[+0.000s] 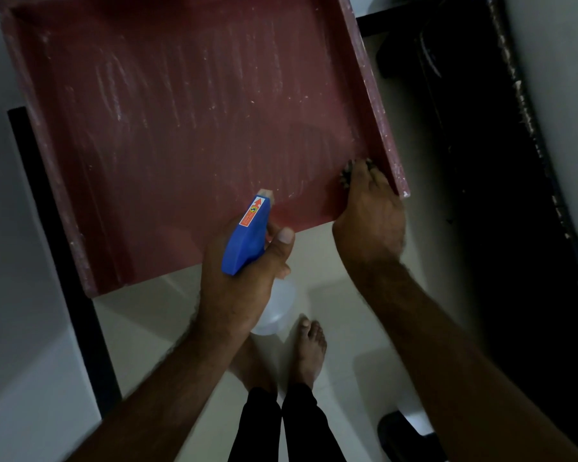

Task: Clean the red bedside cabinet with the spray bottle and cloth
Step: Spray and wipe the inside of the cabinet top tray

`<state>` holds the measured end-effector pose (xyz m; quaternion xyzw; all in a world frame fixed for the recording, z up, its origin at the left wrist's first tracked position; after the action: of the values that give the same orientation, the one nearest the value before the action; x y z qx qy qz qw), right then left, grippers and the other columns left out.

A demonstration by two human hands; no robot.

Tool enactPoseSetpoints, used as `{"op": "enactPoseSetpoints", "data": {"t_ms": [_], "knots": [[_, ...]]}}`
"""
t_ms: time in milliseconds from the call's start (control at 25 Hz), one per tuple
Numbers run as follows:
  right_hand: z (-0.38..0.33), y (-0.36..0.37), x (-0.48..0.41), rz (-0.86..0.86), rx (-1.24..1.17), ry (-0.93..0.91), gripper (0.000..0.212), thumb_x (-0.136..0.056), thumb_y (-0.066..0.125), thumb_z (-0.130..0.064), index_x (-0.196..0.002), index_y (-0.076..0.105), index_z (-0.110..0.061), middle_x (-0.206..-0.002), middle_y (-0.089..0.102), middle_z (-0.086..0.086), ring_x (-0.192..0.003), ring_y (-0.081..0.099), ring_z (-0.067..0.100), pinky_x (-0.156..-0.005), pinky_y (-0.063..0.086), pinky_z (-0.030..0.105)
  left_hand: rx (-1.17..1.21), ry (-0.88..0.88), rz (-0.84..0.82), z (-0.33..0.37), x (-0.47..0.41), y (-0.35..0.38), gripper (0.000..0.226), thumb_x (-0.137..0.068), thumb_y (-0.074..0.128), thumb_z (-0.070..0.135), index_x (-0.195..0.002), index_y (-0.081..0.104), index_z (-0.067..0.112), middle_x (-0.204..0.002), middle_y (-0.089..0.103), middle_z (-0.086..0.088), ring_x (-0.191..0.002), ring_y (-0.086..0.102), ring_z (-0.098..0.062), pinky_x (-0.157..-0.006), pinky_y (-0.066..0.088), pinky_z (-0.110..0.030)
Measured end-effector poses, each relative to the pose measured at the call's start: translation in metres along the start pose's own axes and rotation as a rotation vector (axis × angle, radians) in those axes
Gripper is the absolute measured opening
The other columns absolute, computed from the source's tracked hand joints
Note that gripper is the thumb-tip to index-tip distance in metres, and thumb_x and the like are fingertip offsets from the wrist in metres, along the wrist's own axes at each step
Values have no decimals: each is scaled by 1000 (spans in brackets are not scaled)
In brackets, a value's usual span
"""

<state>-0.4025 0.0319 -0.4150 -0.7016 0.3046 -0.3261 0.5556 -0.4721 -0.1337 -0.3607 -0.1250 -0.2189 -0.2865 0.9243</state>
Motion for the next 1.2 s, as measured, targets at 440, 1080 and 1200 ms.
{"op": "enactPoseSetpoints", "data": {"t_ms": [440,1080,1200], "knots": [[-2,5,-13,1,-133,-21,69,-90,66,-5,-155,42,-9,-152,54,15,-134,57,35,-109,52,51,24,-39,30,4,3,3,27,-85,71,36,-91,65,10,-70,69,-11,-65,72,-17,-64,52,-14],[-5,1,0,-96,-121,-29,77,-92,65,-4,-162,32,-11,-167,32,17,-155,29,37,-125,29,55,-15,-28,2,6,3,5,21,-89,71,26,-95,66,6,-68,68,-15,-67,71,-19,-69,55,-20],[-21,-3,-38,-120,-108,-25,83,-90,67,-5,-163,26,-11,-170,26,15,-157,22,35,-126,24,52,-21,-22,-1,10,2,6,30,-87,69,35,-95,66,6,-69,69,-14,-66,71,-16,-66,51,-13]]}}
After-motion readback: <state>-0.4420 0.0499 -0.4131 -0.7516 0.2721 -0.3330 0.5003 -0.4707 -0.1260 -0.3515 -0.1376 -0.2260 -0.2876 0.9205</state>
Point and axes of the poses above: each hand's wrist, its own x-axis away from the middle knuckle, its own y-axis out of the palm, z = x × y, the point moved 1 cm from there along -x, towards the middle knuckle
